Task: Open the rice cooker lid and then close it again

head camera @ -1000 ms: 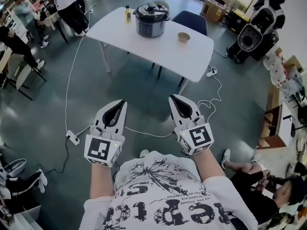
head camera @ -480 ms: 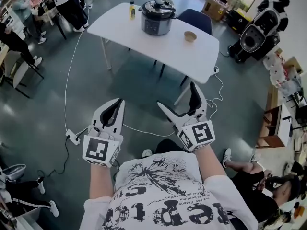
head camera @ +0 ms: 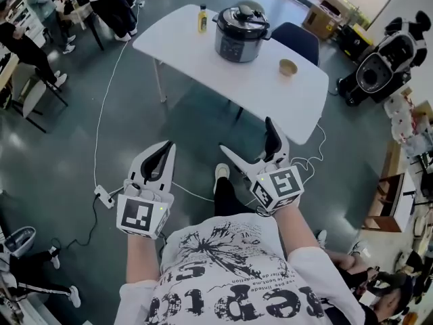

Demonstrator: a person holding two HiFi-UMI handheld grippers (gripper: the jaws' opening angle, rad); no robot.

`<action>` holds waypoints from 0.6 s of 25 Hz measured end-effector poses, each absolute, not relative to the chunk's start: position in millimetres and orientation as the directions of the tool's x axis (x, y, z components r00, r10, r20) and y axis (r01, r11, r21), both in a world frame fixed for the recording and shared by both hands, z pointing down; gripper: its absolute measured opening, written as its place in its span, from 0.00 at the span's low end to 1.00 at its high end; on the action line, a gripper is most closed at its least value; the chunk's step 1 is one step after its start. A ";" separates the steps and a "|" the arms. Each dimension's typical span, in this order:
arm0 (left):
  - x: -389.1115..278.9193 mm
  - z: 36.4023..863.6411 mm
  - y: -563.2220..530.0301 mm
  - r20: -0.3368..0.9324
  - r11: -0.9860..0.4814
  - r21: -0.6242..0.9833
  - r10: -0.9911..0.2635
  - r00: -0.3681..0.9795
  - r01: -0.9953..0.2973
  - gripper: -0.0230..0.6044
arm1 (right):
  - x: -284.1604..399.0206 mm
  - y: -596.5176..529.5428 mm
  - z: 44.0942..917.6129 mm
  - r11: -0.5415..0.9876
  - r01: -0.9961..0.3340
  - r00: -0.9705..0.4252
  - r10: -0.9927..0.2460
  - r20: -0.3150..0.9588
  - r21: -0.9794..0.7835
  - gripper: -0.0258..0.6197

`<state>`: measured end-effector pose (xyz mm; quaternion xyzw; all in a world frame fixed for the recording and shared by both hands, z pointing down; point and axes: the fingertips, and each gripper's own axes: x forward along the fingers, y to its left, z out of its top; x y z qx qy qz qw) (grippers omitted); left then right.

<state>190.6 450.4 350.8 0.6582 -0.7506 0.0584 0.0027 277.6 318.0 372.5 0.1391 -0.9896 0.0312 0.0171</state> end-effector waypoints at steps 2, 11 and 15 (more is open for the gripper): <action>171.9 356.4 422.8 0.074 0.143 -0.088 -0.986 -0.150 -0.986 0.06 | 255.0 290.2 378.4 0.965 -0.257 -0.966 -0.255 0.043 -0.046 0.94; 75.3 329.1 267.2 0.055 0.201 -0.105 -0.977 -0.208 -0.974 0.06 | 152.9 131.9 353.8 0.977 -0.212 -0.977 -0.211 0.042 -0.032 0.94; 37.1 322.5 198.8 0.048 0.205 -0.100 -0.976 -0.210 -0.974 0.06 | 116.0 66.1 351.8 0.976 -0.214 -0.975 -0.212 0.065 -0.028 0.94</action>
